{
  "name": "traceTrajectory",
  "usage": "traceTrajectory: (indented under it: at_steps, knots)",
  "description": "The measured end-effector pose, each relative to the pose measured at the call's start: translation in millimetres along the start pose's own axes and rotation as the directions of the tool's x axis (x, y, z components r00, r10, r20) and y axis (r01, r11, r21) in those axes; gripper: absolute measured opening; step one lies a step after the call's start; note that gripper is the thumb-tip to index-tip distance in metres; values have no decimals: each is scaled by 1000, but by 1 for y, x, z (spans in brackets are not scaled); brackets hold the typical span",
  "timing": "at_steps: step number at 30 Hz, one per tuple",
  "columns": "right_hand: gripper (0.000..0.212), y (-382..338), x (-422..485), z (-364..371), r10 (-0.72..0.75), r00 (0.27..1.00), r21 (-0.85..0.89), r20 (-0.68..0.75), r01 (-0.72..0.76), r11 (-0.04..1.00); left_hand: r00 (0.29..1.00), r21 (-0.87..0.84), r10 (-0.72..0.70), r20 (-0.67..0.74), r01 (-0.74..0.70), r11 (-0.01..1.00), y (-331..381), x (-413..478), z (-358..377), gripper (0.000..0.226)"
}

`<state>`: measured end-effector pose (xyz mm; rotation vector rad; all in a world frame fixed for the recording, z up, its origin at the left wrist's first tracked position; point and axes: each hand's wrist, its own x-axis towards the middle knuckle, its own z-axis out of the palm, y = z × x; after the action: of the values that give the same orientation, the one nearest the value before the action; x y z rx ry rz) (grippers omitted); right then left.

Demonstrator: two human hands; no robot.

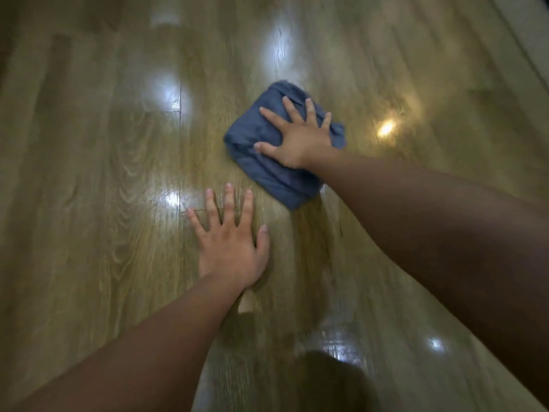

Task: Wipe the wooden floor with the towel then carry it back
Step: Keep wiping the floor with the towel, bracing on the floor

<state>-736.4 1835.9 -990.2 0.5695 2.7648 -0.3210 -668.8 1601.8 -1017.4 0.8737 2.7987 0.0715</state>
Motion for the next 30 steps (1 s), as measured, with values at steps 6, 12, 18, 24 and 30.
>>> traceTrajectory:
  at_steps: [6, 12, 18, 24, 30]
  knots:
    - [80, 204, -64, -24, 607, 792, 170, -61, -591, 788, 1000, -16, 14, 13, -13, 1000, 1, 3, 2, 72]
    - [73, 194, -134, 11, 781, 612, 248, -126, -743, 622, 1000, 4, 23, 13, -23, 1000, -1, 4, 2, 72]
    - [73, 76, -197, 57, 287, 935, 30, -206, -287, 957, 999, 14, 36, 25, -36, 999, -3, 4, -2, 72]
    - [86, 47, -358, 134, -456, 868, -79, -194, 450, 890, 999, -7, 37, 32, -37, 999, -2, 1, -9, 70]
    - [73, 197, -294, 73, 370, 881, 73, -294, -365, 928, 992, -132, 92, 82, -81, 988, -7, -4, -23, 80]
